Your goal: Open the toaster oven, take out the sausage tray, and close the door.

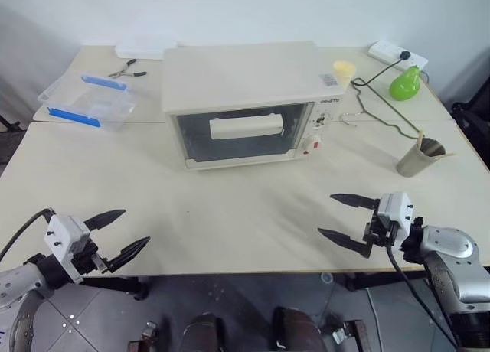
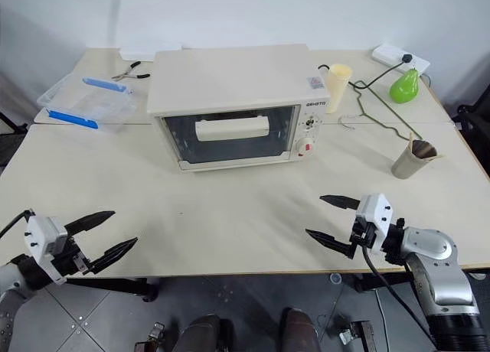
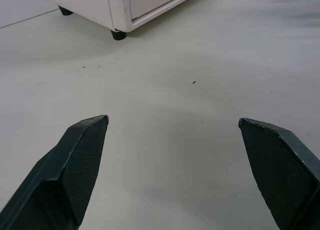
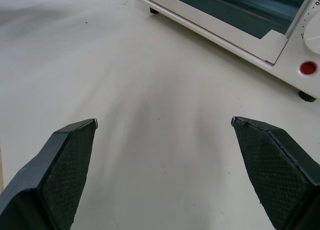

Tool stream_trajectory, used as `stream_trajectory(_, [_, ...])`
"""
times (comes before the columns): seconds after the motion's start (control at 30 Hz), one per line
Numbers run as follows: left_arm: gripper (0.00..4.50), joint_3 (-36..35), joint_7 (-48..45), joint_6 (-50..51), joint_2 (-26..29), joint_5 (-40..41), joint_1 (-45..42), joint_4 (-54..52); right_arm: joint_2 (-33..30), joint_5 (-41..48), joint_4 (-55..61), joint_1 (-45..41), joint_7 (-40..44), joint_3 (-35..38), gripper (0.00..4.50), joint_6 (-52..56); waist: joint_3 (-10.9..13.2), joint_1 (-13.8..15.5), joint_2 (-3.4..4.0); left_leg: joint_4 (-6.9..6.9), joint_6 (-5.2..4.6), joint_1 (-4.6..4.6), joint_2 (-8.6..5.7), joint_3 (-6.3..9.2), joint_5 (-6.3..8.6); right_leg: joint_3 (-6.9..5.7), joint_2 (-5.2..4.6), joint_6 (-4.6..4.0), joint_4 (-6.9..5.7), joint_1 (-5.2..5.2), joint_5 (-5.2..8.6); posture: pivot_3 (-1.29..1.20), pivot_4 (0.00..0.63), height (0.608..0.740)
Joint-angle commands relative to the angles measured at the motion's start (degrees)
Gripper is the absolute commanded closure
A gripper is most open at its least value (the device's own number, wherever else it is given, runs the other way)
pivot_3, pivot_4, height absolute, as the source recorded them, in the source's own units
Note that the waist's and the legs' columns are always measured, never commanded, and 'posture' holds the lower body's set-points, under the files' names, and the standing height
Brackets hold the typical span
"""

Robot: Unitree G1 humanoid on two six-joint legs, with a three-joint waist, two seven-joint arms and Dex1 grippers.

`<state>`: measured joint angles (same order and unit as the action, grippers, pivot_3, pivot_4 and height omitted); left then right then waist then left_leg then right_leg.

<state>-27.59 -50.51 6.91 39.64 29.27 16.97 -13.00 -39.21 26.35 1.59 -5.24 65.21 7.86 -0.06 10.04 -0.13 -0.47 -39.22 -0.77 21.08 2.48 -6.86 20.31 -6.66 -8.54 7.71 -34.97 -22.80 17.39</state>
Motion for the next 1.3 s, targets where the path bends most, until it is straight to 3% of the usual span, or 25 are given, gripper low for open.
stream_trajectory(0.03, [0.05,-2.30,1.33,3.93,-0.51,5.50,-0.82,-3.78,1.74,2.40,2.10,-2.97,-1.49,-0.12,0.00,2.25,0.00,-0.01,0.00,0.00,0.00,0.00,0.00,-0.01,0.00,0.01,0.00,0.00,0.01,0.00,0.00,0.00,0.150,0.740])
stream_trajectory(0.23, [0.05,-8.16,3.63,14.96,-1.58,24.17,-7.19,-5.16,8.66,11.68,4.24,-14.07,-9.02,-1.43,0.00,18.18,0.01,-0.22,0.01,-0.06,0.05,0.00,0.16,0.04,-0.01,0.00,0.02,-0.01,-0.14,-0.02,0.00,0.00,0.150,0.740])
stream_trajectory(0.6, [0.05,-5.83,3.61,17.43,-1.63,23.69,-8.32,-9.39,18.48,7.93,-6.98,-32.19,-7.06,-6.36,0.00,16.54,0.01,-0.40,0.03,-0.06,0.10,0.06,-0.19,0.04,0.03,-0.12,0.04,-0.01,-0.15,-0.07,0.00,0.00,0.150,0.740])
stream_trajectory(0.83, [0.05,-5.48,3.59,17.10,-1.79,21.68,-6.73,-9.24,19.13,7.17,-6.64,-33.91,-1.15,-7.99,0.00,14.16,0.01,-1.34,0.03,-0.05,0.14,0.10,-0.20,0.03,0.05,-0.14,0.03,-0.01,-0.36,-0.23,0.00,0.00,0.150,0.740])
stream_trajectory(1.1, [0.05,-6.25,6.07,18.36,-3.21,25.37,-11.43,-7.64,13.57,-1.76,-2.11,-26.69,8.50,-13.07,0.00,-0.93,0.02,-1.66,0.02,0.00,0.16,0.11,-0.18,-0.05,0.06,-0.13,0.03,-0.01,-0.42,-0.38,0.00,0.00,0.150,0.740])
stream_trajectory(1.3, [1.89,-2.90,6.84,16.50,-3.88,23.11,-23.27,-1.24,13.50,-4.18,-5.36,-26.81,8.10,-11.81,0.00,-8.30,0.02,-1.36,0.02,-0.04,0.18,0.13,-0.19,-0.10,0.05,-0.13,0.02,-0.01,-0.54,-0.49,0.00,0.00,0.150,0.740])
